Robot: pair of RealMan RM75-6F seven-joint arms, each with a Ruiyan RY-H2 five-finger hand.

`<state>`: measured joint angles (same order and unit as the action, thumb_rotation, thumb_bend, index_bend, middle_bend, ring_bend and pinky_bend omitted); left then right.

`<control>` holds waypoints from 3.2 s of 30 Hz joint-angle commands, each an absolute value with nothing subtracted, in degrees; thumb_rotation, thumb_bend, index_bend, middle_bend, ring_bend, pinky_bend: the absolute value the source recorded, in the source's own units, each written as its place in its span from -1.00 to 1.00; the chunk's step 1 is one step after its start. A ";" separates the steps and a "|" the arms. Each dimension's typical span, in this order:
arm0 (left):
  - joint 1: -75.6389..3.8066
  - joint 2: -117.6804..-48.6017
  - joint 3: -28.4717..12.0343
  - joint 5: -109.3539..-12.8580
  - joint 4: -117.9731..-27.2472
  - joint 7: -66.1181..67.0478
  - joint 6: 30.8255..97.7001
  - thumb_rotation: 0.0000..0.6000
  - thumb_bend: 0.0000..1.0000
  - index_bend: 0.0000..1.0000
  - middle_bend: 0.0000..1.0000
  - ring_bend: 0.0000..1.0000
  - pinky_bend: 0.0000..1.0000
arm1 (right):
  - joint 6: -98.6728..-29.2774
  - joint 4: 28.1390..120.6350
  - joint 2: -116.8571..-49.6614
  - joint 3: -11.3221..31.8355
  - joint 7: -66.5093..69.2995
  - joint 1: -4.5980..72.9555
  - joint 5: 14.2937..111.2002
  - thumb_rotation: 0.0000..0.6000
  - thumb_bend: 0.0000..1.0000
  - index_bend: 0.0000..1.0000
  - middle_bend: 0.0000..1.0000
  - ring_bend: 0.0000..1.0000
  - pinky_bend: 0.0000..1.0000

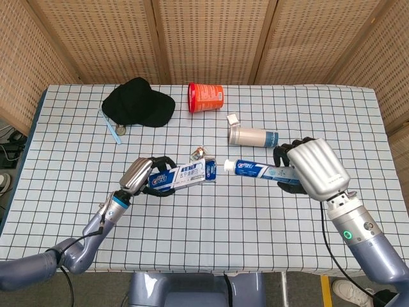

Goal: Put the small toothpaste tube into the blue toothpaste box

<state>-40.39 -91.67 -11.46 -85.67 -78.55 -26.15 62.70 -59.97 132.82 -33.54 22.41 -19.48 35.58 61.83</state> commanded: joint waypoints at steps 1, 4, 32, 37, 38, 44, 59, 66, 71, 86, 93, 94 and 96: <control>-40.72 -91.85 -11.41 -85.71 -78.52 -25.58 62.73 1.00 -0.56 0.16 -0.10 0.01 -0.08 | -59.67 133.62 -34.25 22.01 -21.74 36.95 60.79 1.00 0.26 0.42 0.39 0.21 0.22; -41.04 -91.63 -11.32 -85.58 -78.99 -25.20 62.46 1.00 -0.59 0.16 -0.10 0.01 -0.08 | -59.92 134.22 -34.86 21.71 -23.58 37.93 59.74 1.00 0.26 0.42 0.39 0.21 0.22; -43.07 -91.81 -11.01 -85.17 -82.01 -19.88 62.46 1.00 -0.54 0.16 -0.10 0.01 -0.08 | -59.54 134.99 -40.81 17.07 -38.17 45.57 56.08 1.00 0.24 0.43 0.40 0.21 0.22; -43.69 -92.58 -11.31 -84.85 -83.17 -19.22 62.26 1.00 -0.54 0.17 -0.10 0.01 -0.08 | -59.86 134.99 -42.97 16.53 -41.30 47.76 54.84 1.00 0.24 0.43 0.40 0.21 0.22; -43.77 -92.71 -11.31 -84.80 -83.27 -18.88 62.25 1.00 -0.54 0.17 -0.10 0.01 -0.08 | -60.10 134.99 -43.35 16.43 -41.98 48.16 54.37 1.00 0.24 0.43 0.40 0.21 0.22; -44.36 -93.35 -11.21 -84.89 -84.02 -17.12 62.15 1.00 -0.53 0.17 -0.10 0.01 -0.08 | -60.83 134.99 -44.96 15.89 -45.97 50.98 50.93 1.00 0.17 0.35 0.32 0.19 0.22; -44.08 -96.65 -12.87 -82.24 -84.94 -22.99 63.30 1.00 -0.52 0.23 -0.05 0.01 -0.08 | -66.59 134.99 -44.15 16.58 -46.19 50.62 58.41 1.00 -0.82 -1.00 -1.00 -0.86 -0.72; -43.01 -98.34 -13.71 -83.02 -83.69 -28.57 66.66 1.00 -0.52 0.23 -0.05 0.01 -0.12 | -76.11 134.99 -40.80 17.32 -51.30 46.66 62.50 1.00 -0.82 -1.00 -1.00 -0.95 -0.86; -42.62 -98.38 -14.21 -82.90 -83.85 -31.67 67.28 1.00 -0.52 0.23 -0.05 0.01 -0.12 | -82.52 133.41 -38.52 18.29 -53.53 43.45 59.66 1.00 -0.82 -1.00 -1.00 -0.95 -0.86; -42.25 -91.19 -11.19 -84.63 -85.39 -25.75 64.25 1.00 -0.52 0.23 -0.05 0.01 -0.12 | -69.75 120.92 -42.42 13.21 -31.17 36.25 53.41 1.00 -0.83 -1.00 -0.97 -0.95 -0.87; -41.73 -84.22 -7.18 -84.05 -85.46 -20.96 58.80 1.00 -0.42 0.23 -0.05 0.01 -0.12 | -67.63 109.99 -49.35 8.20 -16.88 30.45 64.64 1.00 -0.88 -0.97 -0.95 -0.97 -0.97; -41.57 -83.77 -6.67 -83.99 -84.96 -20.33 58.39 1.00 -0.42 0.23 -0.05 0.01 -0.12 | -67.54 108.76 -50.11 7.63 -15.07 29.73 65.78 1.00 -0.88 -0.97 -0.95 -0.97 -0.98; -41.11 -83.19 -5.40 -83.98 -83.09 -18.74 57.70 1.00 -0.42 0.24 -0.05 0.01 -0.12 | -67.37 105.47 -51.78 6.27 -11.77 28.25 68.23 1.00 -0.88 -0.97 -0.94 -0.97 -0.99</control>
<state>-41.62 -83.91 -6.73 -84.10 -84.58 -20.05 58.70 -68.16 109.60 -48.86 8.65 -15.80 30.92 64.50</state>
